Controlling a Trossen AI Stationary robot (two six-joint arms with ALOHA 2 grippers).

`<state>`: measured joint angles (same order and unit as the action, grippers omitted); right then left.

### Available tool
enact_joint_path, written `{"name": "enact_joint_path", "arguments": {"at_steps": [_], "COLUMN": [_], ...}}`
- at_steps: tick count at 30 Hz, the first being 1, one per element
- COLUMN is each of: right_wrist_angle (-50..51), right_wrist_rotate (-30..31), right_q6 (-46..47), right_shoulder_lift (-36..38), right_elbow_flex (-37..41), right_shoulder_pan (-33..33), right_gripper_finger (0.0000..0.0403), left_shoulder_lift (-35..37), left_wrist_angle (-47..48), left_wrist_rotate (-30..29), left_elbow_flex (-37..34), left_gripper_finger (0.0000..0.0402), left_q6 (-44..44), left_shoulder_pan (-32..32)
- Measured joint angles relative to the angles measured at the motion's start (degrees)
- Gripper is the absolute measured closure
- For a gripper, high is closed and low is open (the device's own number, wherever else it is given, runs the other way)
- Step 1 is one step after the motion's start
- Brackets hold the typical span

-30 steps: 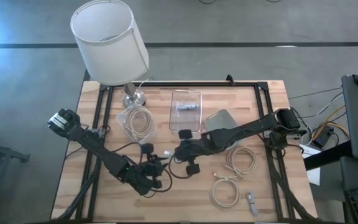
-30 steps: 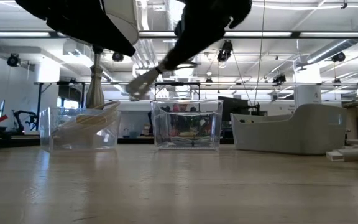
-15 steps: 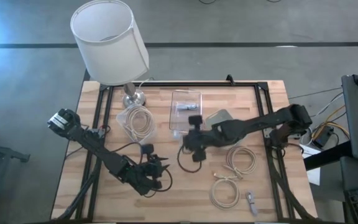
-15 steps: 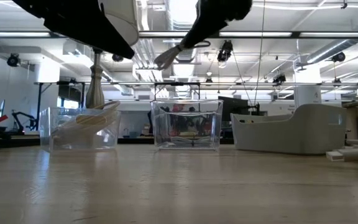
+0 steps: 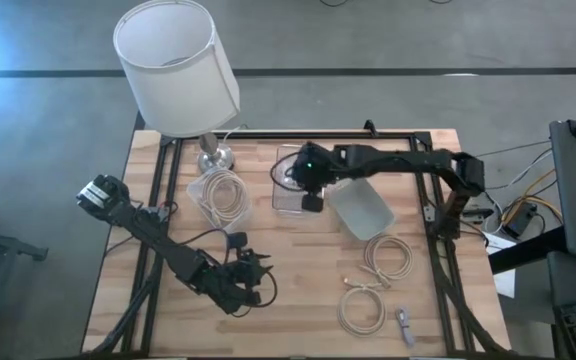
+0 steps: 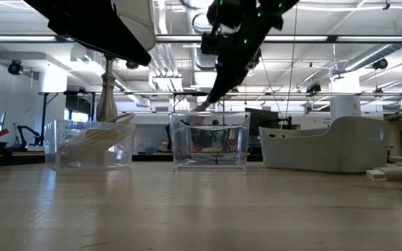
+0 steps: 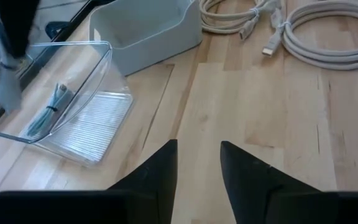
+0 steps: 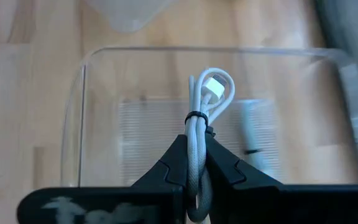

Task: Pick & Place USB Port
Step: Put the blue charger cable into the transparent bin

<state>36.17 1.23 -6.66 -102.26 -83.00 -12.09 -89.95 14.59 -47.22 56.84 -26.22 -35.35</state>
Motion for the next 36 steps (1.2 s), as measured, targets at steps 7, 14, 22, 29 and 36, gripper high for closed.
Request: {"name": "enact_joint_path", "arguments": {"at_steps": [7, 14, 22, 29, 36], "right_wrist_angle": [-0.7, -4.4, -5.2, -4.7, -0.6], "right_wrist_rotate": [-3.0, -3.3, -3.6, -2.1, -2.3], "right_q6": [-4.7, -7.5, -8.6, -9.2, -7.5], "right_shoulder_lift": [-5.7, -10.0, -12.8, -9.1, -3.9], "right_elbow_flex": [0.0, 0.0, -0.6, -0.4, -0.4], "right_shoulder_pan": [-2.7, -2.7, -3.2, -3.2, -2.3], "right_gripper_finger": [0.0383, 0.0371, 0.0326, 0.0287, 0.0254], "left_shoulder_lift": [0.0, 0.0, 0.0, 0.0, 0.0], "left_wrist_angle": [0.0, -0.1, -0.5, -0.5, -0.4], "left_wrist_rotate": [0.0, 0.0, 0.0, 0.0, 0.0], "left_elbow_flex": [0.0, 0.0, 0.0, 0.0, 0.0], "left_gripper_finger": [0.0278, 0.0280, 0.0281, 0.0282, 0.0281], "left_q6": [0.0, 0.0, -0.7, -0.8, -0.8], "left_shoulder_pan": [0.0, 0.0, 0.0, 0.0, 0.0]}}
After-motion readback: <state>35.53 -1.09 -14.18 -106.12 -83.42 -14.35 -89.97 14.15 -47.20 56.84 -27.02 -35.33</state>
